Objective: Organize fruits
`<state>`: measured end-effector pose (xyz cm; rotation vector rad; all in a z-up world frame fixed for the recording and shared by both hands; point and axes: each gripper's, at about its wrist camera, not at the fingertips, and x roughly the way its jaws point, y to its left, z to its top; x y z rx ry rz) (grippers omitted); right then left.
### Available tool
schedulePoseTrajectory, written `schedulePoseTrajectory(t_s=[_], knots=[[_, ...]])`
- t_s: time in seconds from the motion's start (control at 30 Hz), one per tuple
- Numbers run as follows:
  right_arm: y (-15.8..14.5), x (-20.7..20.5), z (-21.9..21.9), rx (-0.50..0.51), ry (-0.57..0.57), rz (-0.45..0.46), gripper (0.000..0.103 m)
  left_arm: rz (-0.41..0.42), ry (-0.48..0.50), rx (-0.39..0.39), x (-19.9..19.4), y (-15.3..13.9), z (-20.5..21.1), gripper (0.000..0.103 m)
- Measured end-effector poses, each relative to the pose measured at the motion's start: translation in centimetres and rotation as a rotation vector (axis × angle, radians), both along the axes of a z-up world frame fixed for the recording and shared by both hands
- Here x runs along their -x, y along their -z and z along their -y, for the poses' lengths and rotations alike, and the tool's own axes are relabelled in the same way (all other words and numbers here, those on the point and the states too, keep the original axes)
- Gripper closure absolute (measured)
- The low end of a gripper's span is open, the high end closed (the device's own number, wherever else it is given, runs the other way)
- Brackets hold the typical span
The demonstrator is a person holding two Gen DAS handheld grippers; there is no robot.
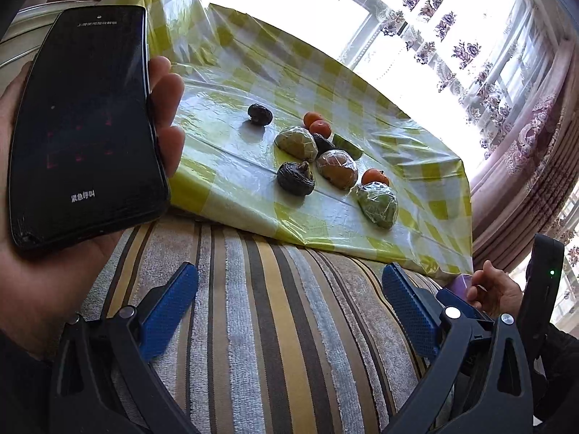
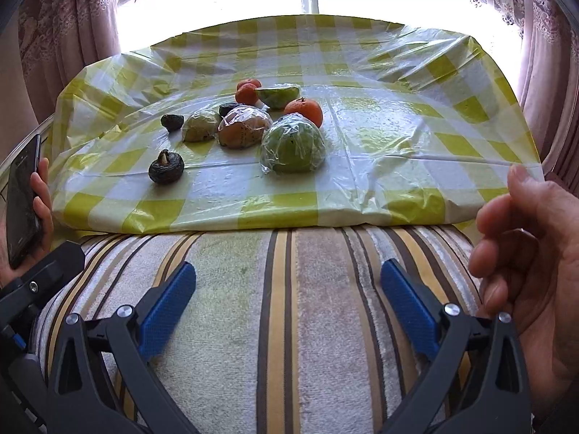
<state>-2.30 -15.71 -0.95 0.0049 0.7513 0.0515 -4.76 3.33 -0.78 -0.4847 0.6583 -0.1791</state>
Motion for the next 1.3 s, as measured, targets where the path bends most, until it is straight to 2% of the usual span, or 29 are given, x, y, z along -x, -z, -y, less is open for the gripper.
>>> schedulePoseTrajectory(t_s=[0.27, 1.3], knots=[[0.0, 0.4, 0.1, -0.011, -0.005, 0.000, 0.001, 0.035, 0.010, 0.055, 0.8, 0.2, -0.8, 0.005], [0.0, 0.6, 0.1, -0.019, -0.007, 0.002, 0.001, 0.052, 0.014, 0.085, 1.3, 0.2, -1.5, 0.005]])
